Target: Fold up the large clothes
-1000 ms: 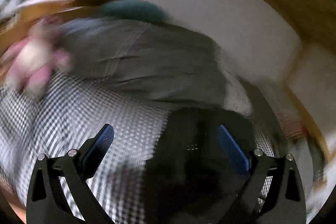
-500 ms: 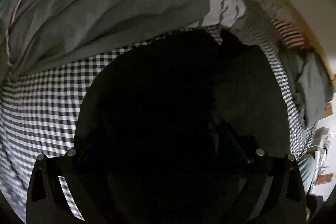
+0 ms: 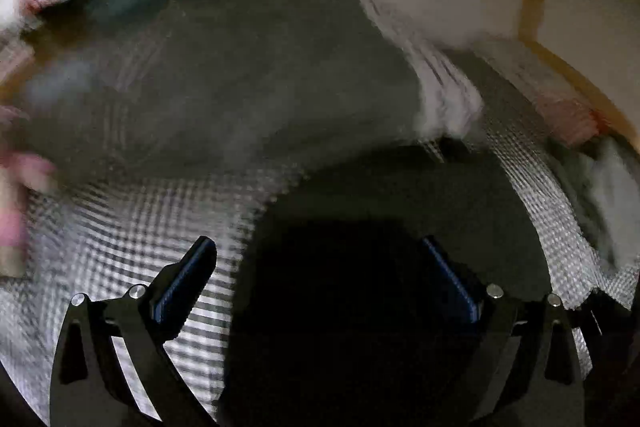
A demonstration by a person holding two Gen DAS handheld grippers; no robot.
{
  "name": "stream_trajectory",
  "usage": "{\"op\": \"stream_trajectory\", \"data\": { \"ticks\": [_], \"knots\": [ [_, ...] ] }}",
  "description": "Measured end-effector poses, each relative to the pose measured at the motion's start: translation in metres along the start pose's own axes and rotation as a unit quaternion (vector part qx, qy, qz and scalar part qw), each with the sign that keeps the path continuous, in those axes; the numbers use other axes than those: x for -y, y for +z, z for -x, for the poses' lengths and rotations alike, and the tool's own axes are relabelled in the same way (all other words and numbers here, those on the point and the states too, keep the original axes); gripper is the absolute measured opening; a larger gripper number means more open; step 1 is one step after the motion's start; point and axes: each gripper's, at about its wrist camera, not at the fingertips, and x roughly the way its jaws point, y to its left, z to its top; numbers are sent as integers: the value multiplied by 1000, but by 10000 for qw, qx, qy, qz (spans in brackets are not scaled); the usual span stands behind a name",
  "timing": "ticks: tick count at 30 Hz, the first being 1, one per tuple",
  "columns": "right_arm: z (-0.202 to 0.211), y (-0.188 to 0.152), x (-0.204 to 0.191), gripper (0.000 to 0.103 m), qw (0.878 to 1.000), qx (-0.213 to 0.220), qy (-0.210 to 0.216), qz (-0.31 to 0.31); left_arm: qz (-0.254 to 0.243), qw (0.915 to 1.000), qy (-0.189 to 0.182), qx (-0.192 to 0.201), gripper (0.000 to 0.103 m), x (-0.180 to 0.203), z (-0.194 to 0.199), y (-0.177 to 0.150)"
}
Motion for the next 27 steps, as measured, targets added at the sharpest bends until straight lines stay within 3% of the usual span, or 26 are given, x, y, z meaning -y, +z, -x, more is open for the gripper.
{"op": "stream_trajectory", "data": {
  "ticks": [2, 4, 5, 7, 9, 10, 12, 14, 16, 18, 20, 21, 23, 27],
  "knots": [
    [-3, -2, -2, 101, 10000, 50, 8, 59, 175, 9993, -207, 270, 99, 8, 33, -1],
    [-1, -9, -1, 101, 9999, 131, 35, 66, 200, 9963, -835, -53, 99, 25, 40, -11],
    [2, -12, 1, 101, 9998, 171, 50, 68, 75, 9968, -777, -185, 99, 32, 35, -16],
    [8, -23, 3, 101, 9994, 300, 168, 77, -324, 9971, 120, -684, 99, 38, -4, -36],
    [16, -31, 2, 101, 9986, 422, 258, 198, 41, 9949, -205, -985, 99, 24, -33, -52],
    [25, -37, 2, 101, 9975, 529, 386, 255, 358, 9938, -479, -934, 99, 12, -38, -59],
    [41, -37, 10, 100, 9954, 538, 728, 300, 394, 9941, -566, -841, 99, 5, -38, -64],
    [59, -23, 38, 100, 9912, 628, 1155, -183, 365, 9951, -539, -741, 99, 2, -39, -69],
    [60, -2, 69, 100, 9895, 695, 1029, -742, 362, 9957, -544, -656, 99, 1, -41, -74],
    [38, 21, 92, 100, 9904, 404, 762, -1081, 367, 9962, -529, -587, 99, 6, -42, -75],
    [-10, 41, 106, 100, 9883, -277, 837, -1243, 352, 9969, -494, -502, 99, 11, -44, -77],
    [-23, 44, 106, 101, 9878, -397, 902, -1206, 332, 9973, -422, -493, 99, 13, -46, -78],
    [-44, 48, 104, 101, 9882, -529, 971, -1057, 277, 9982, -238, -486, 99, 12, -52, -83],
    [-59, 43, 93, 101, 9921, -385, 688, -971, 419, 9967, -344, -608, 99, 4, -64, -85]
  ]
}}
